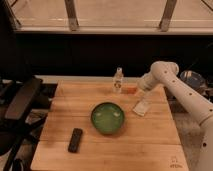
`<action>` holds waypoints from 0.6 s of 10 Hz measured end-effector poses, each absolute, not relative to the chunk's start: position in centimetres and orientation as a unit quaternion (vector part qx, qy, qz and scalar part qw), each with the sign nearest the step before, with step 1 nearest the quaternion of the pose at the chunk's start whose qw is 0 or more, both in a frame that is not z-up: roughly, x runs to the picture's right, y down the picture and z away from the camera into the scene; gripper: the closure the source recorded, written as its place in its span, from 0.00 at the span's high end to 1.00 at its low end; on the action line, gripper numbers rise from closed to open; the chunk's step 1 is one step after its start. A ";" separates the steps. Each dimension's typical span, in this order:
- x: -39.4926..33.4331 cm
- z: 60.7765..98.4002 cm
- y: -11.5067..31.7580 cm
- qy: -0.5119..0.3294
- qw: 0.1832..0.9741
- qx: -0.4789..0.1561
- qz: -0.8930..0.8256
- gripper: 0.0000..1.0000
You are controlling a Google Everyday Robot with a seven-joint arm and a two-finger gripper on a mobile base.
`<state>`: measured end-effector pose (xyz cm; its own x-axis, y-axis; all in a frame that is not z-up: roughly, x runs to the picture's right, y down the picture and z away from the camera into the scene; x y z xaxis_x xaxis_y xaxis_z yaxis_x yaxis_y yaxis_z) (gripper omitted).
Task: Place the pepper on the white sponge
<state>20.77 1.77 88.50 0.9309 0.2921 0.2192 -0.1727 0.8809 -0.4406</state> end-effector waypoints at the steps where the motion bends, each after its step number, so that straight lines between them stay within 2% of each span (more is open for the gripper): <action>1: 20.6 88.2 2.3 -0.141 0.959 -0.214 0.123 0.18; 6: 20.6 87.4 6.2 -0.125 0.952 -0.247 0.129 0.20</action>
